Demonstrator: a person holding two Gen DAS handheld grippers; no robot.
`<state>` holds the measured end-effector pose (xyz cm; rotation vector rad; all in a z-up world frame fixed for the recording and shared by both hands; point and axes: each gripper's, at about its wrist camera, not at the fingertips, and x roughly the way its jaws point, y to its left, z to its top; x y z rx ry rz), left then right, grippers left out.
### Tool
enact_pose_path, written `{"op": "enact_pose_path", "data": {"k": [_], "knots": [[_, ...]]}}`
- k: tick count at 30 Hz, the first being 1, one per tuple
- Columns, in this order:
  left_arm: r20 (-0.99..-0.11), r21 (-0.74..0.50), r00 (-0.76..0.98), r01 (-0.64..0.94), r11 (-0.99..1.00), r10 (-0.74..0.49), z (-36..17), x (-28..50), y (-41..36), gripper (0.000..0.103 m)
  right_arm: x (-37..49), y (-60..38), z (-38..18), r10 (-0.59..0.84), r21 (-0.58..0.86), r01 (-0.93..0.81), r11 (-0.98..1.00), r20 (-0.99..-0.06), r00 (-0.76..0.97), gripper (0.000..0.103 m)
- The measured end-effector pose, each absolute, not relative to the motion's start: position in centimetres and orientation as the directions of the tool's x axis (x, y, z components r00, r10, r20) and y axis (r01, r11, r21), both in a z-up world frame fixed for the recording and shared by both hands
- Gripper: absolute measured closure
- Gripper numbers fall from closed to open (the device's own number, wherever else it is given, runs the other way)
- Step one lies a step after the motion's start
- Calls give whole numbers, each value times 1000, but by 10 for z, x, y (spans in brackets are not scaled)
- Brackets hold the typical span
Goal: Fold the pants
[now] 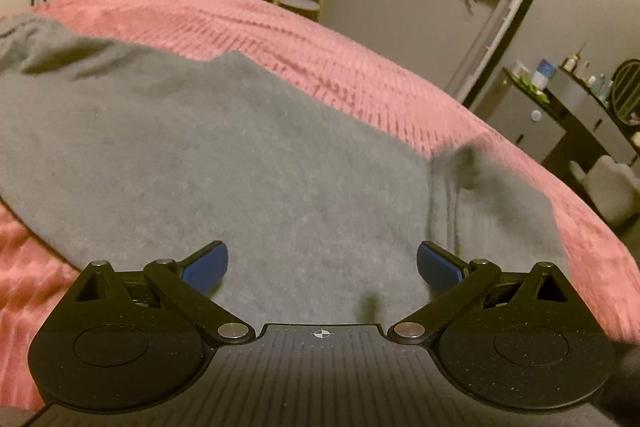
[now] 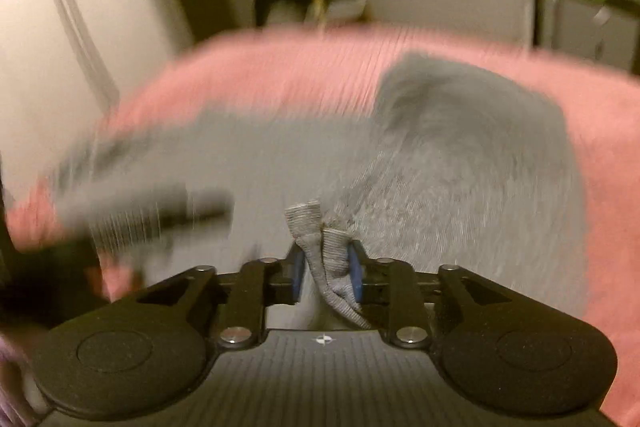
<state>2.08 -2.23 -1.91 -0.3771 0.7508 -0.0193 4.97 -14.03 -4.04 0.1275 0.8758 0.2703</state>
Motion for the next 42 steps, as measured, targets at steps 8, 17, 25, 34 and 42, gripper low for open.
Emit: {"op": "enact_pose_path", "data": {"k": [8, 17, 25, 34, 42], "knots": [[-660, -359, 695, 44, 932, -287, -25, 28, -39, 0, 38, -200, -24, 255, 338, 8, 941, -726, 639, 70], [-661, -455, 634, 86, 886, -401, -35, 35, -45, 0, 53, -246, -63, 48, 191, 282, 940, -894, 445, 71], [-691, -469, 564, 127, 874, -453, -38, 53, -65, 0, 52, -250, -64, 69, 226, 279, 933, -876, 477, 70], [-731, -436, 524, 135, 890, -437, -42, 73, -89, 43, 40, -258, -56, 122, 329, 300, 896, -829, 546, 64], [-714, -495, 504, 128, 860, -486, -42, 76, -80, 81, 33, -261, -48, 155, 393, 284, 874, -782, 604, 57]]}}
